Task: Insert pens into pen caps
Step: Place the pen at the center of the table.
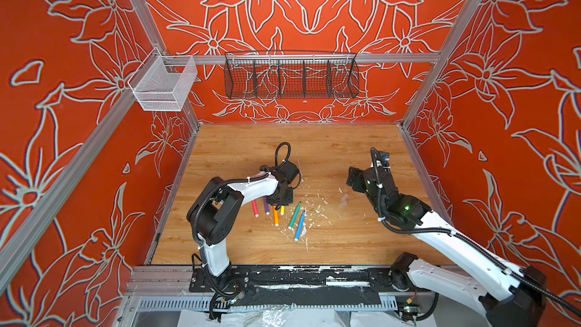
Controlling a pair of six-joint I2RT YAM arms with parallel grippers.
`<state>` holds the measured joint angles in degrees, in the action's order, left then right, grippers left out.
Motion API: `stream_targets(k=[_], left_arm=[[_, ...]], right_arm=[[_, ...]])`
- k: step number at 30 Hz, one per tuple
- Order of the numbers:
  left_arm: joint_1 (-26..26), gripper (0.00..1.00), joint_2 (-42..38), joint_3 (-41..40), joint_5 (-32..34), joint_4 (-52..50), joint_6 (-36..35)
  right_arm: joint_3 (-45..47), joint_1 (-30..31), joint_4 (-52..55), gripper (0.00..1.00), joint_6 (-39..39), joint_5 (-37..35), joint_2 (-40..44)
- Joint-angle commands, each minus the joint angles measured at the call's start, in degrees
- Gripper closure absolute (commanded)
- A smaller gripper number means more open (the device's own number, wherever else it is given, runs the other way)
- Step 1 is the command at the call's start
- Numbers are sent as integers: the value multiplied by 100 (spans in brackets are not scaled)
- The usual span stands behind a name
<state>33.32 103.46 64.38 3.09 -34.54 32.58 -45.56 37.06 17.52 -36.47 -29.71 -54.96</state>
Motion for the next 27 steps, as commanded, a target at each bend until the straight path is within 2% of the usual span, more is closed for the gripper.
stream_targets(k=[1,7,12,22,27], left_arm=[[-20,74,-134,114,157,-307,-91],[185,73,-1050,-227,490,-17,-343],[1061,65,-1828,-459,1325,203,-801],[1379,62,-2024,-1103,630,561,-1234],[1388,63,-1712,-1046,227,575,-1310]], right_arm=[[-67,-32,30,14,21,106,15],[-41,-32,-2,14,56,128,108],[-112,-32,49,15,34,322,57],[-148,-32,79,16,12,371,-41],[-124,-32,46,16,12,326,-47]])
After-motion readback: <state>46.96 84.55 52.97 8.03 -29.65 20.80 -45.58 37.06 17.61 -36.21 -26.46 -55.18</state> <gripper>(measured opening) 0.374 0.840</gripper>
